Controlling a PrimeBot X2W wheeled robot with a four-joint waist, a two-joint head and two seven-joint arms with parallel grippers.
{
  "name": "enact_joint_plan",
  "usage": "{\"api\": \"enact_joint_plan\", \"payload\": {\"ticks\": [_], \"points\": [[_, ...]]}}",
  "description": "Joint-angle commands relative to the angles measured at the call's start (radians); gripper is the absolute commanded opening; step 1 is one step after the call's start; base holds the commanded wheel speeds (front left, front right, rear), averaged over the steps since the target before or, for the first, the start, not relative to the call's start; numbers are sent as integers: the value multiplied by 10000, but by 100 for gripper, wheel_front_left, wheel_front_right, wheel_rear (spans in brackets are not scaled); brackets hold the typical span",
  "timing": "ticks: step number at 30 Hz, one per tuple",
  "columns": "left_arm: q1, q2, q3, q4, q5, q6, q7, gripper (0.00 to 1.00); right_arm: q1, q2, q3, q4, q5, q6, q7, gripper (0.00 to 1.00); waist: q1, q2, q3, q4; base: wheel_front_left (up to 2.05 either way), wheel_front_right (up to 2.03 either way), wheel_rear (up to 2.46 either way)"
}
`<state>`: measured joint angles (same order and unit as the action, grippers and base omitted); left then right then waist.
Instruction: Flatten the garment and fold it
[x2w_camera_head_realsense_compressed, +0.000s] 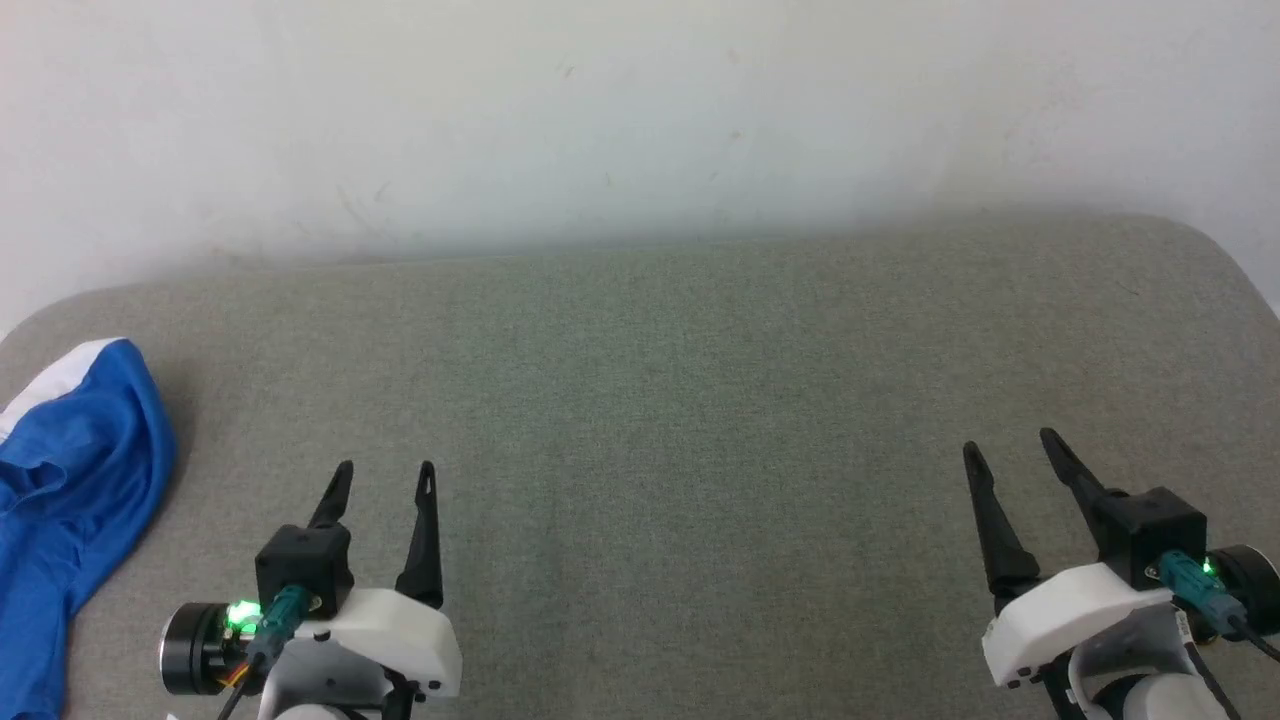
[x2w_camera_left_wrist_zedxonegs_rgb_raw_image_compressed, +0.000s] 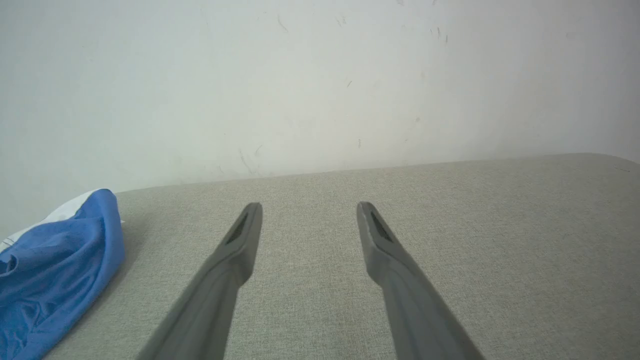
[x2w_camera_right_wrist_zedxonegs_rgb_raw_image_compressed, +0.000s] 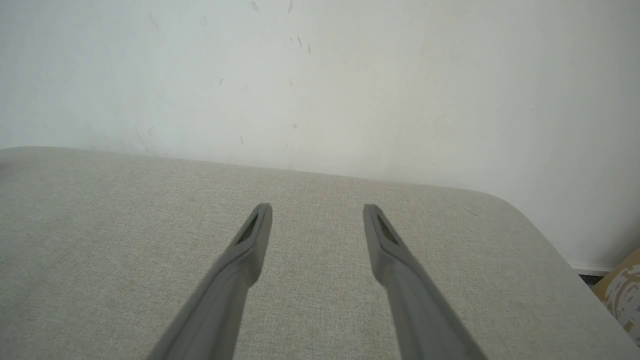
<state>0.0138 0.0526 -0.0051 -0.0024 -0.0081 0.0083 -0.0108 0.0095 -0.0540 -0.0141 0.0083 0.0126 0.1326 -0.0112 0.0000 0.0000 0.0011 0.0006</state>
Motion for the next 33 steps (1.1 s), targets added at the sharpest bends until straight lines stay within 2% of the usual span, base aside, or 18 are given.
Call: {"api": "enact_joint_plan", "payload": {"ticks": [1, 17, 33], "points": [[85, -2, 20, 14, -107, -42, -105, 100, 73, 3, -63, 16, 118, -2, -105, 100, 0, 0, 2, 1, 0, 0, 0], [166, -5, 101, 56, -392, -63, -439, 100, 131, 8, -399, 121, 292, -4, -439, 100, 0, 0, 101, 127, 0, 0, 0], [237, -8, 117, 76, -846, 21, -774, 100, 101, 13, -493, 201, 84, -6, -772, 100, 0, 0, 225, 888, 0, 0, 0]]}}
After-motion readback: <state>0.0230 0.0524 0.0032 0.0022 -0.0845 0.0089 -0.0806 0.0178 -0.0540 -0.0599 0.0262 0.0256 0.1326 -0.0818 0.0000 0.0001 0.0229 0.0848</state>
